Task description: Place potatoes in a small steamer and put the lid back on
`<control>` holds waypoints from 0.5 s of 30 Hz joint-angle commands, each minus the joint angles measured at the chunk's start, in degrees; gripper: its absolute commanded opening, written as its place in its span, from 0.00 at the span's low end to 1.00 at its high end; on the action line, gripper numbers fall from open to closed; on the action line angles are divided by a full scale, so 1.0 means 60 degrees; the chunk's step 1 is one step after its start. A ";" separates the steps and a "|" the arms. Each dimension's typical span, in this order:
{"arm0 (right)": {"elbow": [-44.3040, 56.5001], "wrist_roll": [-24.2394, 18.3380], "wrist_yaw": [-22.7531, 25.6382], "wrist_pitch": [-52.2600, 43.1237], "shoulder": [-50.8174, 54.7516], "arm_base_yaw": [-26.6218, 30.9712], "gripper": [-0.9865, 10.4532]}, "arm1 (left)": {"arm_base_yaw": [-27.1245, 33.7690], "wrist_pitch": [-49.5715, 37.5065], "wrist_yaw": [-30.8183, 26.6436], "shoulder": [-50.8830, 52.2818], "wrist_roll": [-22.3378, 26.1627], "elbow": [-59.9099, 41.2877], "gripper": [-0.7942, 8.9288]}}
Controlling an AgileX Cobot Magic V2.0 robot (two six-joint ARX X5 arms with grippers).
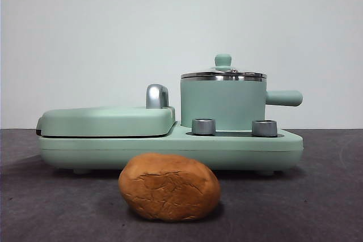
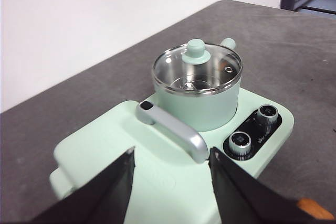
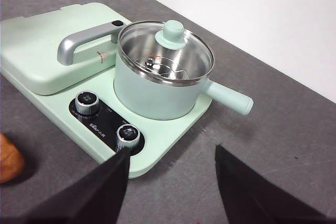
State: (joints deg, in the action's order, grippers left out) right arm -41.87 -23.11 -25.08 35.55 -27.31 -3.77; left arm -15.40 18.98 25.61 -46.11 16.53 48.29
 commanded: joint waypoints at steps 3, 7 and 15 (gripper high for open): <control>-0.0175 0.0036 0.0018 -0.0066 -0.0047 -0.0040 0.31 | -0.0809 -0.0637 -0.0495 -0.1559 -0.0193 0.0889 0.32; -0.0175 0.0036 0.0018 -0.0066 -0.0047 -0.0040 0.31 | -0.1406 -0.1220 -0.0601 -0.3042 -0.0109 0.1701 0.32; -0.0175 0.0069 0.0018 -0.0066 -0.0047 -0.0040 0.31 | -0.2120 -0.1461 -0.0601 -0.6025 -0.0087 0.3901 0.32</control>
State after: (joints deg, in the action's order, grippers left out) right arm -41.87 -23.09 -25.08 35.55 -27.31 -3.77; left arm -27.70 10.63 22.22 -80.14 15.79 69.65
